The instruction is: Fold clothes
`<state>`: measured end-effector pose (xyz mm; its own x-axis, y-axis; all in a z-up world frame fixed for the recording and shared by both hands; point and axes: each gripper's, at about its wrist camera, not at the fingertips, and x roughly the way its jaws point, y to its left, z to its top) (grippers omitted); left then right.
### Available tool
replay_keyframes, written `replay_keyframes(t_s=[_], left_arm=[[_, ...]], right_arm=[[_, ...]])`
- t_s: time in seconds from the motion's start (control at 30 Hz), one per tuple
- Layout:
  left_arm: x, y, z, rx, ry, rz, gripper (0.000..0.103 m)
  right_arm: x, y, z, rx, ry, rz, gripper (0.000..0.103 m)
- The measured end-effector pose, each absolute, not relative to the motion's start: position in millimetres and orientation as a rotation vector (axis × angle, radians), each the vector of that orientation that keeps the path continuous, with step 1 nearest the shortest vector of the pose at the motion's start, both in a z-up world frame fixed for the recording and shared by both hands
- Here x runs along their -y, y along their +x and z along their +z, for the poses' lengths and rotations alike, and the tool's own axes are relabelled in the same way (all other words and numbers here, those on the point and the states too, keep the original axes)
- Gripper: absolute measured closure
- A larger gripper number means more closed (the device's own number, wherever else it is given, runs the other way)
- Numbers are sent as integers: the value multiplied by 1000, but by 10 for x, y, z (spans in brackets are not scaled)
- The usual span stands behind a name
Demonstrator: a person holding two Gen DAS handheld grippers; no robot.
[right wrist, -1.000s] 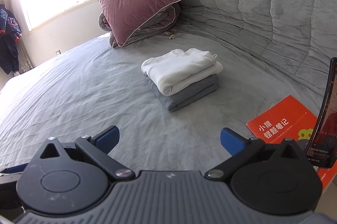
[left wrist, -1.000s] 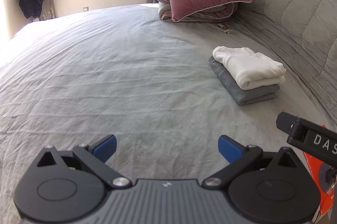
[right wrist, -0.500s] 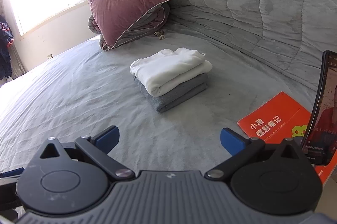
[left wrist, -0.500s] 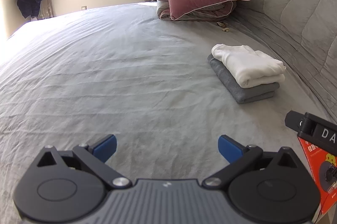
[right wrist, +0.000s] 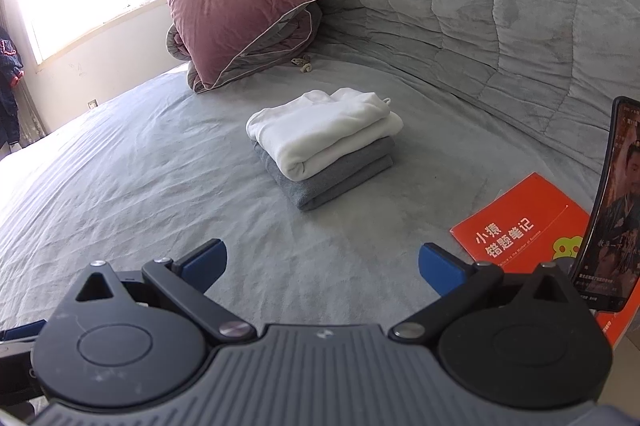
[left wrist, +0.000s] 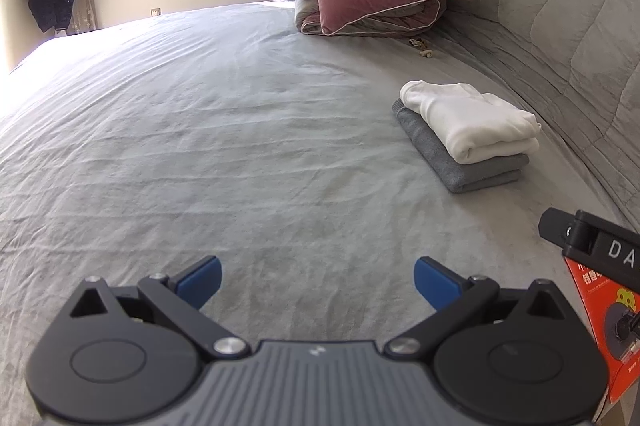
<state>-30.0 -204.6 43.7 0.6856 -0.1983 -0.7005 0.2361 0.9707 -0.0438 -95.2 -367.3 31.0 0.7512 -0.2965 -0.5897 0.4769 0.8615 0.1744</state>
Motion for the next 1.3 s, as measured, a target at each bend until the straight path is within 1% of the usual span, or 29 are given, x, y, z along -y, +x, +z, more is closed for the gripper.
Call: replay_keyframes(t_s=[1.3], left_arm=[[1964, -223, 394, -797, 68, -241, 1]], right_arm=[[3651, -922, 308, -610, 333, -448, 0]])
